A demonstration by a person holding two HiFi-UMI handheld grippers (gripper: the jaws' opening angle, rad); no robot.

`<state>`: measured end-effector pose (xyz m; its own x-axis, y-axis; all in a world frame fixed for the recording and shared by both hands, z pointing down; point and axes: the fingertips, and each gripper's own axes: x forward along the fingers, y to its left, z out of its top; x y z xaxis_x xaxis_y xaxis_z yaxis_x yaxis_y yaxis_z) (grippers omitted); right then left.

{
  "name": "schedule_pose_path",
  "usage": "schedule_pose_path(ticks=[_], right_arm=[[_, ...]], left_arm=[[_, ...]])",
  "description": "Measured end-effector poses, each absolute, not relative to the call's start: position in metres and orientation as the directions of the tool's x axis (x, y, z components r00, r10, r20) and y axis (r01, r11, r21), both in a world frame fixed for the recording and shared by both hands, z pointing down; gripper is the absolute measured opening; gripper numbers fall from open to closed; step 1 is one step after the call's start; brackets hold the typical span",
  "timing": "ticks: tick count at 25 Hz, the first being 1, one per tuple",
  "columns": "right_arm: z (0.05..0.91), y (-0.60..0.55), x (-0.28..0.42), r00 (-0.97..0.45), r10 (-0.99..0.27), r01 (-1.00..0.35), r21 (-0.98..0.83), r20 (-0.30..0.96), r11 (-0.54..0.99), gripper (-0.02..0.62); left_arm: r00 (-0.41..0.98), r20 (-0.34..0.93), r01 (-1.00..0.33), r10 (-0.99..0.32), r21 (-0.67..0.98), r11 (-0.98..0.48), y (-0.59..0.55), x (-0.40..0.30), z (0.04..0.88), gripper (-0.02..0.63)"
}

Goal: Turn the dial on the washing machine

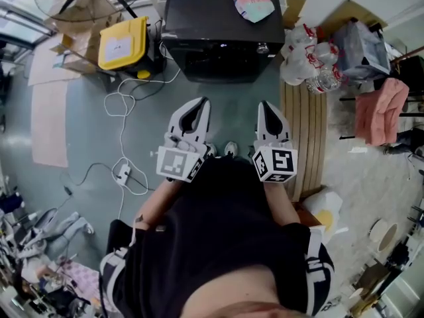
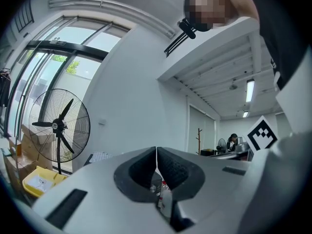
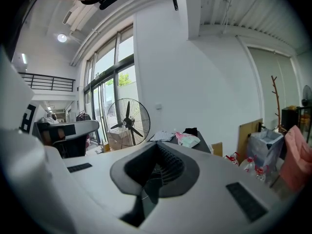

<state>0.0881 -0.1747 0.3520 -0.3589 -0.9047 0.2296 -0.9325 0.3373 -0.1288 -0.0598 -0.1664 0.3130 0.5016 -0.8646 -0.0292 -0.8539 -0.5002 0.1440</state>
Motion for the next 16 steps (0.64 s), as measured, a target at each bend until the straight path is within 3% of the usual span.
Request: schedule_pose_path(ticks=[16], right_arm=[[0.3548, -0.1722, 0.0874, -0.359, -0.903, -0.933, -0.126, 0.237, 0.338, 0.025]], left_arm=[[0.505, -0.042, -0.850, -0.862, 0.148, -0.506, -0.1675, -0.0579, 0.3098, 0.026]])
